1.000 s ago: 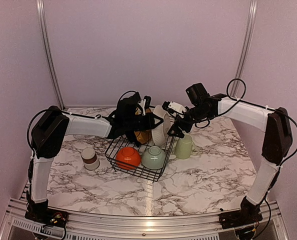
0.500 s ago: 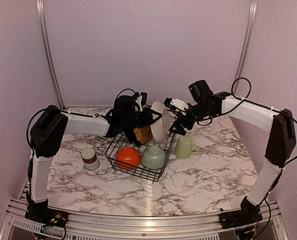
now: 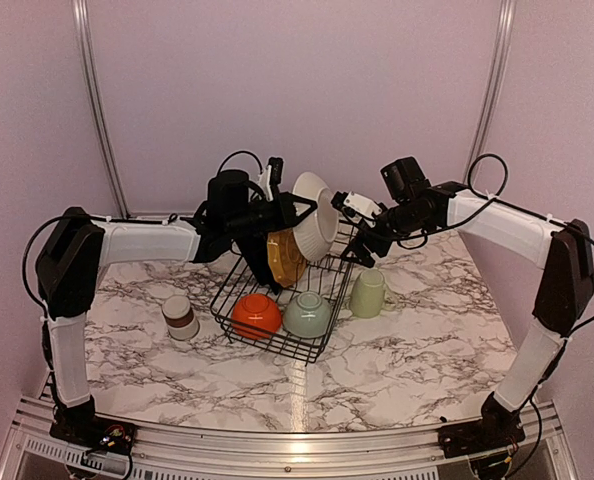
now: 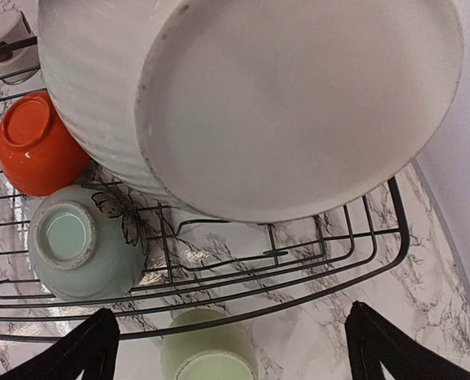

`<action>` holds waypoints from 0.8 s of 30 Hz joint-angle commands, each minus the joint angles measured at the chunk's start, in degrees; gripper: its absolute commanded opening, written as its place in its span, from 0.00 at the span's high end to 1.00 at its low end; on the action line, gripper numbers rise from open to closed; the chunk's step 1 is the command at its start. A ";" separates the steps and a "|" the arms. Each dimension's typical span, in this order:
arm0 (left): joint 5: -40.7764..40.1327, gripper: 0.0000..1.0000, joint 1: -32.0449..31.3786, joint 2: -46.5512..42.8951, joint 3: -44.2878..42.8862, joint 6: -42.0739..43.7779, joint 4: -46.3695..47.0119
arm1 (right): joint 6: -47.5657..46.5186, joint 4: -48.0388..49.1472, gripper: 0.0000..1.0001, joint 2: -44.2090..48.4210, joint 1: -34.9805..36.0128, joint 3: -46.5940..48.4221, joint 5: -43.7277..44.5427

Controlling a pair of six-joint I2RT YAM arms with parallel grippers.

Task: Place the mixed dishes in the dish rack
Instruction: Insert the plate into the dish rack.

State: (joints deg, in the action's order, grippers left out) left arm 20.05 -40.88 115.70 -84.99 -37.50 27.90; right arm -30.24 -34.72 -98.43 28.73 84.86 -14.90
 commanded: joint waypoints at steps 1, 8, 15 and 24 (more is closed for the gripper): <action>-0.61 1.00 0.98 -5.85 0.17 3.59 5.66 | -0.43 0.00 0.01 1.09 -0.50 0.28 0.13; -0.77 1.00 1.24 -5.30 1.06 6.22 3.23 | -0.42 -0.08 0.02 1.02 -0.52 0.49 0.04; -1.79 1.00 1.63 -4.69 1.81 8.22 2.33 | -0.33 -0.06 0.02 0.66 -0.52 0.22 -0.21; 1.47 1.00 3.77 -0.17 2.39 5.92 3.08 | -0.32 -0.26 0.02 0.31 -0.52 0.41 -0.40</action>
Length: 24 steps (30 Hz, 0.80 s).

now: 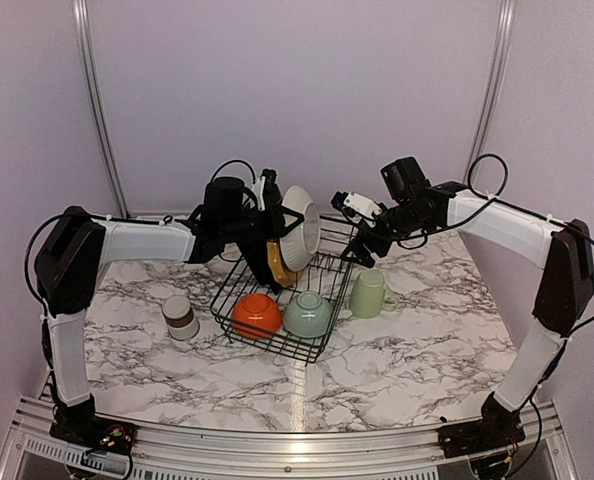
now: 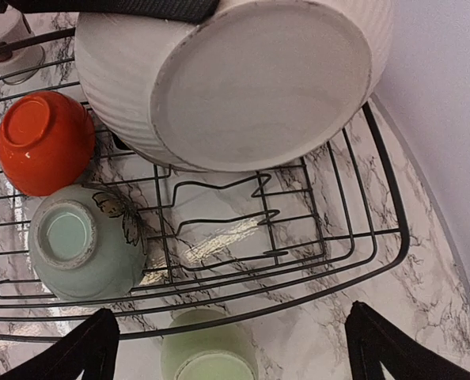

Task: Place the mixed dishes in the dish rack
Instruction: Insert the plate into the dish rack.

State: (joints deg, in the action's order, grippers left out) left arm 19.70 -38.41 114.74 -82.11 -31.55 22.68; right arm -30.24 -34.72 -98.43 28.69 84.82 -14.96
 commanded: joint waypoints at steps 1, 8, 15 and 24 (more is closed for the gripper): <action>1.95 1.00 1.40 0.95 -0.04 -0.14 8.76 | -0.35 -0.24 0.02 0.26 -0.47 0.37 -0.33; 3.14 1.00 1.68 2.61 0.75 -0.47 7.31 | -0.38 -0.16 0.02 -0.08 -0.43 0.40 -0.57; -1.84 0.67 1.68 2.59 0.63 2.53 1.04 | -0.26 -0.52 0.02 -0.32 -0.47 0.79 -1.03; -6.68 0.46 1.68 -1.08 -0.10 5.57 -2.87 | -0.28 -0.61 0.01 -0.12 -0.47 0.71 -1.47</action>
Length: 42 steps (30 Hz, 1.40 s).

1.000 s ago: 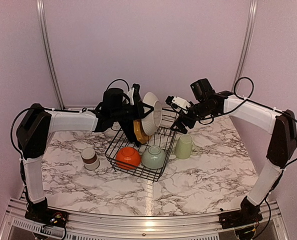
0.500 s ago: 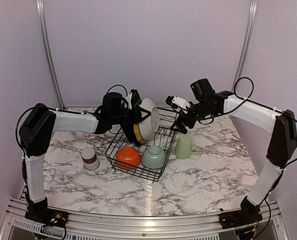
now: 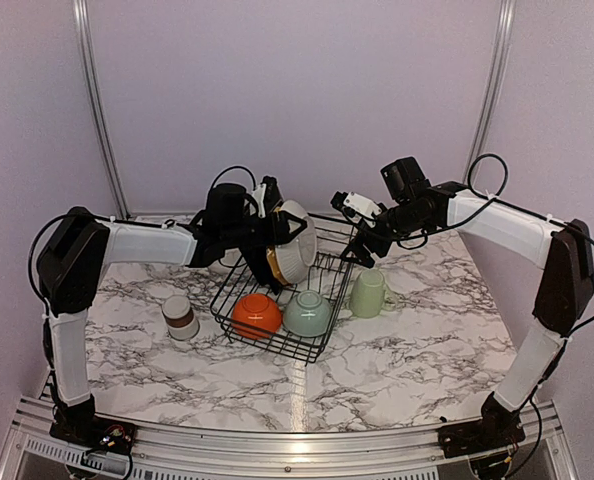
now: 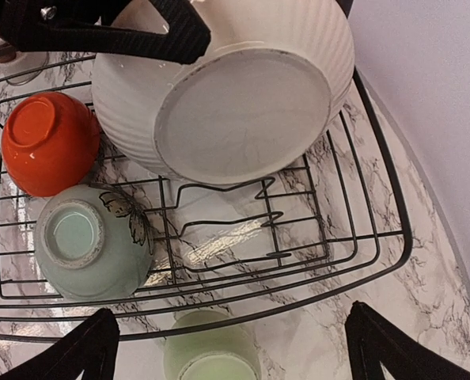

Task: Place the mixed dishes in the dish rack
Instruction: Insert the plate into the dish rack, then grab the cup at the center of the board.

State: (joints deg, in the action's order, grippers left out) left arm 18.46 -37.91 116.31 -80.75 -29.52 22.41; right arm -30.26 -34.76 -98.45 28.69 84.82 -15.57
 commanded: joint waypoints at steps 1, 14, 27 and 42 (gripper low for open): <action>-6.47 0.43 1.17 -3.46 -1.57 4.14 -3.09 | -0.25 -0.55 0.02 -0.09 -0.47 0.70 -0.94; -12.69 0.32 0.79 -8.54 -2.91 11.15 -6.57 | -0.28 -0.74 0.02 0.06 -0.47 0.66 -1.74; -8.24 0.36 -8.43 -15.49 -2.29 30.55 -37.50 | -0.53 0.70 0.01 0.60 -0.83 -0.76 1.69; -14.52 0.35 -14.60 -4.60 -8.82 35.32 -46.95 | -0.96 -1.01 0.02 -1.58 0.49 0.59 0.10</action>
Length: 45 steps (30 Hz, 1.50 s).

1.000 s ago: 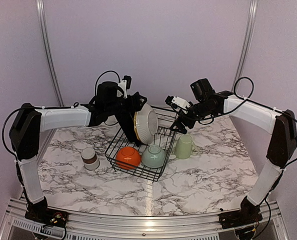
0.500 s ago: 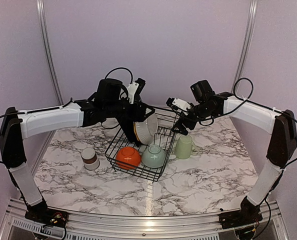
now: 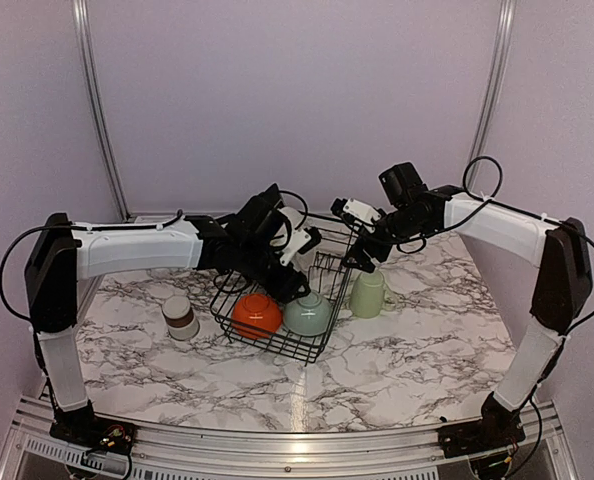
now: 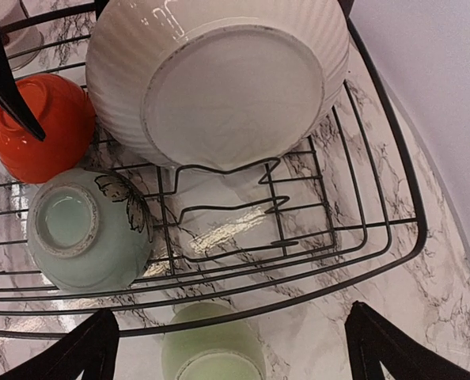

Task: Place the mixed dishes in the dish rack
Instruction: Grab the cup at the center of the board.

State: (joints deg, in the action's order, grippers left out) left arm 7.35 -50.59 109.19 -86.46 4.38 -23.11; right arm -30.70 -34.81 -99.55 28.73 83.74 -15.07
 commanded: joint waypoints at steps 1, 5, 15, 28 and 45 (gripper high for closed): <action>-4.72 0.33 -2.13 3.71 -4.04 1.40 -1.87 | -0.58 -0.90 0.02 -0.32 0.49 1.49 -0.36; -6.96 0.23 -2.40 8.21 -7.02 2.18 -2.91 | -0.57 -0.83 0.02 0.11 0.45 1.38 -0.18; -14.52 0.21 -2.63 13.36 -8.97 2.89 -2.91 | -0.68 -0.44 0.02 0.59 0.45 0.37 -0.22; -26.69 0.23 -2.54 15.43 -9.74 1.07 0.85 | -0.71 -0.61 0.01 1.25 0.45 -0.05 -0.90; -17.85 0.17 -3.29 -3.67 -2.53 -1.39 9.36 | -1.48 1.31 0.02 8.69 -9.08 -4.66 -3.14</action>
State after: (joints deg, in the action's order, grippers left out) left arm -11.14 -54.06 113.75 -89.97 4.45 -17.17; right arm -31.07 -34.02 -94.50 23.31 80.86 -15.55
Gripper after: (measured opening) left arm 0.821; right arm 0.985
